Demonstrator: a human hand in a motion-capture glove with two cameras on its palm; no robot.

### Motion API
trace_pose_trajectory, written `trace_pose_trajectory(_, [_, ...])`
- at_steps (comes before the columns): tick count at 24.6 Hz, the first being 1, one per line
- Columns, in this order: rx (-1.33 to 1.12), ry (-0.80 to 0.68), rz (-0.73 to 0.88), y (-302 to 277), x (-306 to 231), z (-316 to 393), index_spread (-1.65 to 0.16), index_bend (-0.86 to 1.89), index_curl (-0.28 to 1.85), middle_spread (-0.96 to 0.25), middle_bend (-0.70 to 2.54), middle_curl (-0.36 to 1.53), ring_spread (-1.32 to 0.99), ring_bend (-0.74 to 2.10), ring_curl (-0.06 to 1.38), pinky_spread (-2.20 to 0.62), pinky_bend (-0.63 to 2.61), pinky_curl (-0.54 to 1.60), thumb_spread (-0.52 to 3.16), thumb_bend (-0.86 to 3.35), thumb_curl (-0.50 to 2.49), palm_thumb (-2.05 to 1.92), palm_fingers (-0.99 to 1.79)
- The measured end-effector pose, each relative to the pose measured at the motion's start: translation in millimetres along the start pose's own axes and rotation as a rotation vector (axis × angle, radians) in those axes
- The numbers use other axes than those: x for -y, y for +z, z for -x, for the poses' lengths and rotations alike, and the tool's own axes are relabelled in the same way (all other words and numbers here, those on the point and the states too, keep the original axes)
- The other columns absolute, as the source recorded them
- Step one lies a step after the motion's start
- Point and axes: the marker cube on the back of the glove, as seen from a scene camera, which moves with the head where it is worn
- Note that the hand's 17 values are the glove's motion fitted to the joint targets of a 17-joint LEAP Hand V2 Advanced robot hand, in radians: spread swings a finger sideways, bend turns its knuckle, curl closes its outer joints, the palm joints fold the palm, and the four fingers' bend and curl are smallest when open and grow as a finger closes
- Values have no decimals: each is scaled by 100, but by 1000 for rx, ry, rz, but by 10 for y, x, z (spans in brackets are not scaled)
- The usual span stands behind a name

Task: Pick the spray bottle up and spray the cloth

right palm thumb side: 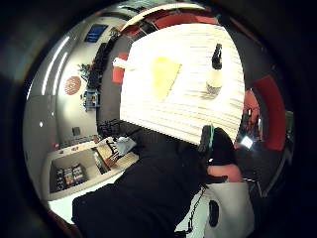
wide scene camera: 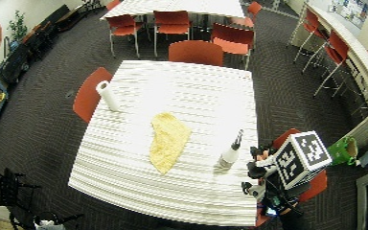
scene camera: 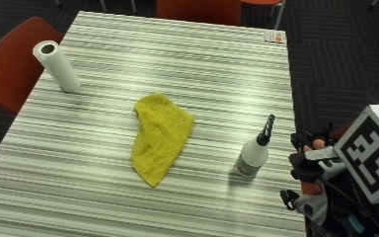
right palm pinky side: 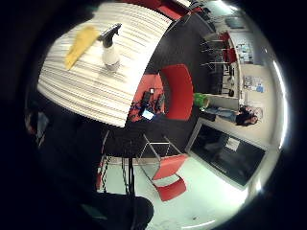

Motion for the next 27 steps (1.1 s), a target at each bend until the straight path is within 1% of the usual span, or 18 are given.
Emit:
trace_pose_trajectory(1, [-1,-1,0,-1,1,2,-18,19,5,-1,19,4,5,38,7,8,33,7,34,39,14,60,42])
trace_pose_trajectory(7, [1,-10,2,6,9,22,-29,18,14,-1,18,11,9,42,16,14,35,16,63,40,21,68,37])
trace_pose_trajectory(17, [37,10,9,81,3,9,-34,17,20,-1,18,18,11,44,22,17,35,22,85,33,30,73,34])
trace_pose_trajectory(23, [212,77,18,376,40,51,-35,16,23,-1,18,20,11,45,24,17,34,25,92,29,34,74,34])
trace_pose_trajectory(27, [456,158,-20,602,44,112,-36,13,23,0,19,22,12,47,26,18,35,26,95,26,36,75,33])
